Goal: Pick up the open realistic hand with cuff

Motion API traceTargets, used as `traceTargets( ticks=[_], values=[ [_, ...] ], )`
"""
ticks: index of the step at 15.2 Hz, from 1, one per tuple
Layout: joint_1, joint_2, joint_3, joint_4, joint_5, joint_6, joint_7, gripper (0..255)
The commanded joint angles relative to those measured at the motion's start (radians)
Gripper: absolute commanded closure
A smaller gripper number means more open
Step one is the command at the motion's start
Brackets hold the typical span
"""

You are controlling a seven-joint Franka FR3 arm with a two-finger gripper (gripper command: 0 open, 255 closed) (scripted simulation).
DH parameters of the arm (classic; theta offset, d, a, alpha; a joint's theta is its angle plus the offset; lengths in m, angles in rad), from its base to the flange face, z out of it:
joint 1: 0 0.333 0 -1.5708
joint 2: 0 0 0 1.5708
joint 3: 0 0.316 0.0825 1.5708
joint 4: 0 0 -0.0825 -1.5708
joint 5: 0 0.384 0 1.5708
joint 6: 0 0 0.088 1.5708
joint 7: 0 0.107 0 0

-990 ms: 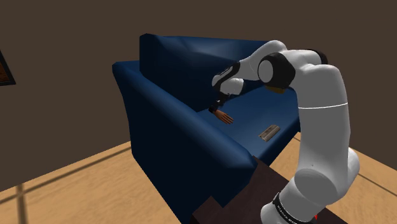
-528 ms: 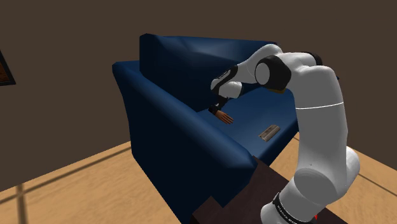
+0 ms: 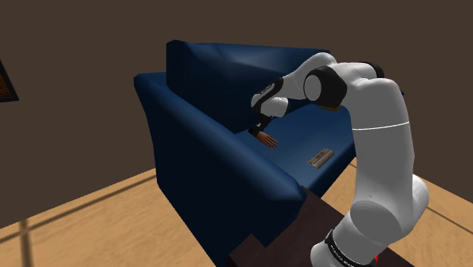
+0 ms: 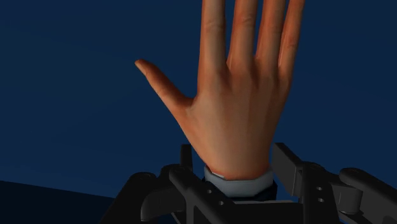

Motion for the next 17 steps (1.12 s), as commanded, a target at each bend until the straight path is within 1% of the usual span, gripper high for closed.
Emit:
traceTargets(
  ticks=[1, 15, 17],
  values=[
    [0.003, -0.009, -0.005, -0.002, -0.005, -0.010, 0.004, 255],
    [0.041, -0.130, -0.060, 0.007, -0.074, -0.137, 0.055, 255],
    [0.042, -0.132, -0.060, 0.007, -0.075, -0.138, 0.055, 255]
  ],
)
